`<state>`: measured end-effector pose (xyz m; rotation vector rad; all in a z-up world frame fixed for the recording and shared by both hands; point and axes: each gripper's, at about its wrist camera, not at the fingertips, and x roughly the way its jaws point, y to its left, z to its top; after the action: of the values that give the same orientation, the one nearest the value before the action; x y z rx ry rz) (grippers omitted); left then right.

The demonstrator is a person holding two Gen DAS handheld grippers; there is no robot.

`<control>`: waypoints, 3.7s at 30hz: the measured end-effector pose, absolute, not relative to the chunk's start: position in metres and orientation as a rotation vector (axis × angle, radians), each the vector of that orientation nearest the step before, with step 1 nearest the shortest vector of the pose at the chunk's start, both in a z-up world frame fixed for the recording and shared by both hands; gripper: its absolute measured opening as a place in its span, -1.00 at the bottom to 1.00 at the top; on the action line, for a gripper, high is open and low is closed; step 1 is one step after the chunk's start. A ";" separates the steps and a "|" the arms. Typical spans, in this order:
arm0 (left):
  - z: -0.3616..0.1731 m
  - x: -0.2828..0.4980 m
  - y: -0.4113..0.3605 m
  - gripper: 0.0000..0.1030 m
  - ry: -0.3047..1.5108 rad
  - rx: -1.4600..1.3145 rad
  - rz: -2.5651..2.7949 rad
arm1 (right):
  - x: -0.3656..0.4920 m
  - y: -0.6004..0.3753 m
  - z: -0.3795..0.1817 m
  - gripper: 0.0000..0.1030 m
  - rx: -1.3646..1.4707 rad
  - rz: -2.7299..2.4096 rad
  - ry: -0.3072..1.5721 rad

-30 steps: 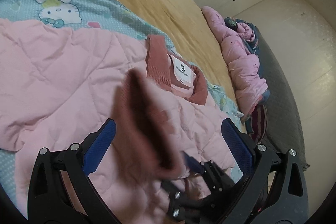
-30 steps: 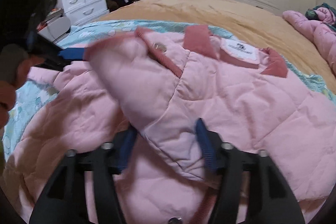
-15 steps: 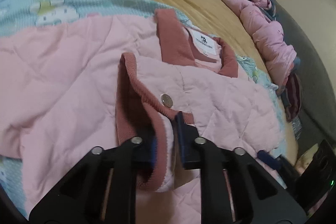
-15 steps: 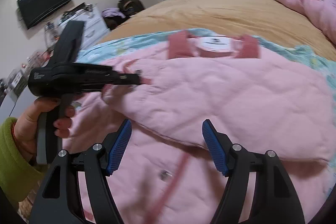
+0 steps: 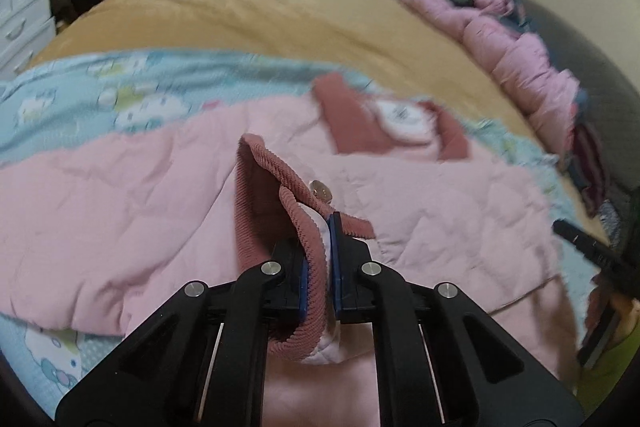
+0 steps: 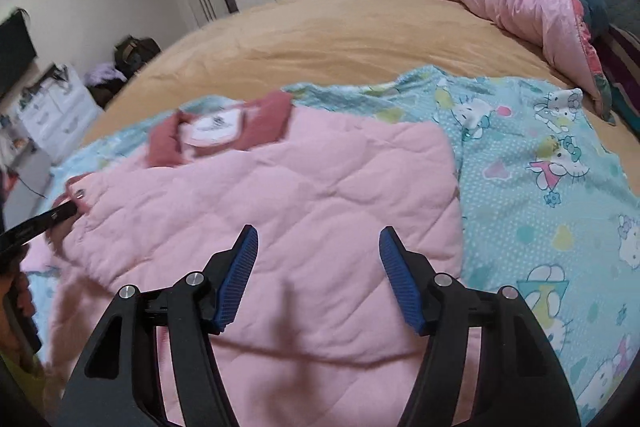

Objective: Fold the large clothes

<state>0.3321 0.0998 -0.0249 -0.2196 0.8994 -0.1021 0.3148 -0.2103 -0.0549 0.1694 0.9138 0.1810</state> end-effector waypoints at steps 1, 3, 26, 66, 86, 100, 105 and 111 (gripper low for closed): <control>-0.031 0.333 0.101 -0.95 0.911 -0.215 -0.094 | 0.317 -0.212 -0.061 0.20 0.162 0.162 0.932; -0.043 0.333 0.101 -0.95 0.937 -0.192 -0.081 | 0.324 -0.216 -0.081 0.20 0.172 0.136 1.003; -0.018 0.294 0.106 0.82 0.935 -0.210 -0.070 | 0.276 -0.187 -0.029 0.84 0.271 0.252 0.853; -0.006 0.192 0.301 0.82 0.866 -0.411 0.213 | 0.234 0.075 0.034 0.92 0.066 0.645 0.790; -0.062 0.172 0.435 0.82 0.849 -0.666 0.434 | 0.235 0.160 0.012 0.92 -0.010 0.745 0.856; -0.061 0.181 0.504 -0.37 0.707 -0.842 0.599 | 0.236 0.143 0.010 0.92 -0.021 0.721 0.870; -0.003 0.169 0.477 -0.61 0.564 -0.764 0.541 | 0.241 0.109 0.012 0.92 0.032 0.695 0.860; 0.072 0.160 0.425 -0.72 0.435 -0.628 0.457 | 0.244 0.068 0.017 0.92 0.092 0.648 0.852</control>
<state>0.1601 0.4247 0.0722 -0.6278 0.4353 0.4566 0.2444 0.0678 0.0169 0.0917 0.8524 0.6482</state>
